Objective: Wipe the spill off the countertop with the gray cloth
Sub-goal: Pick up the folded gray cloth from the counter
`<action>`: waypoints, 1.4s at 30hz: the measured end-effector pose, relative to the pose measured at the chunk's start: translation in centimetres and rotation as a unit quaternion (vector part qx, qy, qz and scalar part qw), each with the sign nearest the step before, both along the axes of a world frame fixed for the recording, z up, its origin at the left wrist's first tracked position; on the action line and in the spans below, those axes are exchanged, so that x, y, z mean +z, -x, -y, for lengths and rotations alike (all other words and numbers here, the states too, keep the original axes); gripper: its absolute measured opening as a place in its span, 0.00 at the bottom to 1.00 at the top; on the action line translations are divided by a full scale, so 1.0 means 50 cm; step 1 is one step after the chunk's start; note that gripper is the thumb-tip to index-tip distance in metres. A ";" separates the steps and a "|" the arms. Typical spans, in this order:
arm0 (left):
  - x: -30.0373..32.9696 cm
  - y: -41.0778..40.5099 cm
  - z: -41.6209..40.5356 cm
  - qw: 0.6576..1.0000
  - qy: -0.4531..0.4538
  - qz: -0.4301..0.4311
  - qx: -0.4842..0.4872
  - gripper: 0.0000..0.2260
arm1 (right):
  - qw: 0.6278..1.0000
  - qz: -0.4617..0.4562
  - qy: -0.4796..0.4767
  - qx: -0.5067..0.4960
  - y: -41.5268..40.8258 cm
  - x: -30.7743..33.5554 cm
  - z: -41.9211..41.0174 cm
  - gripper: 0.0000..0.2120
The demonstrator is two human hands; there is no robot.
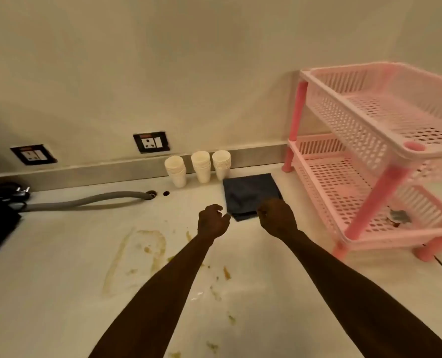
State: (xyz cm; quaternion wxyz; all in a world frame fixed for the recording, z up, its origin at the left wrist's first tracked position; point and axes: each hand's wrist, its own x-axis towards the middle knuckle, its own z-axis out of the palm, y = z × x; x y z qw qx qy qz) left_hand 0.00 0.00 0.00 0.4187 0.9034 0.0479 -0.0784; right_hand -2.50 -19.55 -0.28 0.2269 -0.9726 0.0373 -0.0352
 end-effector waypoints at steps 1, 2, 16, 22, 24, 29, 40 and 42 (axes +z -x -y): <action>-0.006 -0.011 0.010 1.000 0.012 -0.004 0.005 0.21 | 0.999 -0.032 0.006 0.013 -0.023 -0.009 0.000 0.14; -0.011 -0.025 0.020 1.000 0.020 -0.007 0.013 0.22 | 0.998 -0.057 0.007 0.022 -0.043 -0.012 -0.001 0.15; -0.075 -0.148 0.087 0.956 0.213 -0.155 0.127 0.25 | 0.985 -0.109 -0.002 0.137 -0.182 -0.081 -0.032 0.12; -0.064 -0.170 0.080 0.917 0.318 -0.173 0.169 0.22 | 0.987 -0.095 -0.027 0.130 -0.195 -0.096 -0.022 0.10; -0.067 -0.168 0.077 0.912 0.332 -0.163 0.175 0.23 | 0.989 -0.081 -0.056 0.114 -0.195 -0.099 -0.014 0.11; -0.098 -0.138 0.072 0.930 0.282 -0.148 0.185 0.25 | 0.985 -0.022 -0.150 0.077 -0.194 -0.090 0.012 0.11; -0.093 -0.133 0.127 0.991 -0.069 -0.106 0.044 0.27 | 0.987 0.047 -0.108 0.109 -0.199 -0.047 0.049 0.10; -0.097 -0.133 0.132 0.991 -0.080 -0.091 0.051 0.22 | 0.979 0.136 -0.028 0.148 -0.188 -0.042 0.052 0.13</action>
